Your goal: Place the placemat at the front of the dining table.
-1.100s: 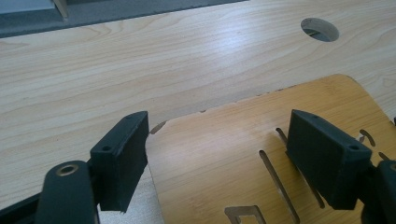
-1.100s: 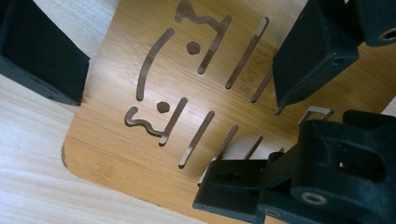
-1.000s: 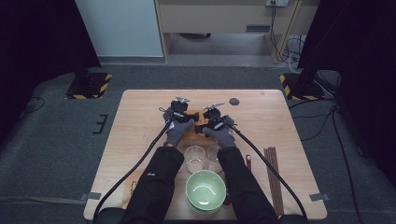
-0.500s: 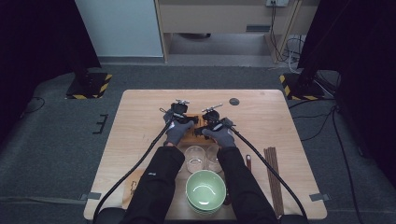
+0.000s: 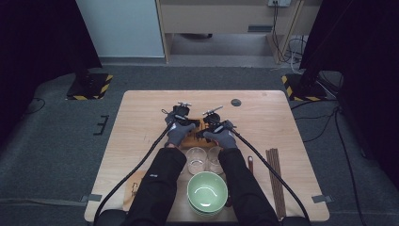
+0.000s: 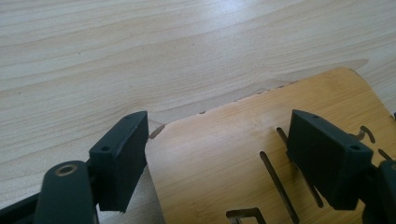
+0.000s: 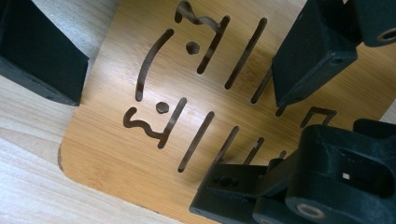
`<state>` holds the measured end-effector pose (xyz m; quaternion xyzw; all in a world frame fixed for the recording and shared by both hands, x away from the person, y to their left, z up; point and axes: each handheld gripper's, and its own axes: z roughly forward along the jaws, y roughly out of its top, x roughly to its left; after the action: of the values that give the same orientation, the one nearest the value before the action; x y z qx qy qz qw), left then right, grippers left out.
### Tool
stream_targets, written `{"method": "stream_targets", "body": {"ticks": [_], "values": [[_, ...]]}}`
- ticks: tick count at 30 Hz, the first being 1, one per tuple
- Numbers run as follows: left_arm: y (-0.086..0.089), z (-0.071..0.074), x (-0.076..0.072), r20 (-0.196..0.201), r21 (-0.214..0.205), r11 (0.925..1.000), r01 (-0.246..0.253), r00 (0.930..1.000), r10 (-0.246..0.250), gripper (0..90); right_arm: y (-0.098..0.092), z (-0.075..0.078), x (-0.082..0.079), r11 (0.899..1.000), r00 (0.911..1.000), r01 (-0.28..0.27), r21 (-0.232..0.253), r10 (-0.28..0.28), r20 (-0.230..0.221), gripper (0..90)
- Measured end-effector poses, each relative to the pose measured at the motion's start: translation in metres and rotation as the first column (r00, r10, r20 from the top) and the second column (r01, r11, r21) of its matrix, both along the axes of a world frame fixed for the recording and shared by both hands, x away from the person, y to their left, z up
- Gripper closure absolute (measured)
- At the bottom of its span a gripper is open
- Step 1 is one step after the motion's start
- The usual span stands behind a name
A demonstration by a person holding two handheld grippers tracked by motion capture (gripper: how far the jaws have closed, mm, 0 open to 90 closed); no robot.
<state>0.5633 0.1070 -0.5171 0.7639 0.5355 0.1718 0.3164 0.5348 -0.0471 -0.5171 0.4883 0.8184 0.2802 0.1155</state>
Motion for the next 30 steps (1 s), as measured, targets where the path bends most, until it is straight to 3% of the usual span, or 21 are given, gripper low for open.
{"method": "stream_targets", "body": {"ticks": [8, 17, 22, 30], "values": [[0.001, 0.0, 0.0, 0.006, 0.004, 1.0, -0.009, 0.9999, 0.009, 20.5, -0.001, 0.0, 0.0, 1.0, 0.9999, 0.014, 0.003, -0.014, -0.001, 4.7], [0.004, 0.008, -0.003, 0.064, -0.031, 0.999, -0.032, 0.9974, 0.034, 20.4, -0.003, 0.004, 0.001, 0.999, 0.9985, 0.037, 0.017, -0.038, 0.039, 4.8], [0.01, 0.02, -0.004, 0.101, -0.08, 0.9958, -0.044, 0.9935, 0.052, 20.7, -0.006, 0.008, 0.0, 0.998, 0.9947, 0.058, 0.032, -0.061, 0.083, 5.2], [0.019, 0.045, -0.01, 0.161, -0.091, 0.9957, -0.018, 0.9864, 0.033, 20.4, -0.013, 0.02, -0.002, 0.994, 0.9829, 0.087, 0.066, -0.096, 0.157, 5.4]]}}
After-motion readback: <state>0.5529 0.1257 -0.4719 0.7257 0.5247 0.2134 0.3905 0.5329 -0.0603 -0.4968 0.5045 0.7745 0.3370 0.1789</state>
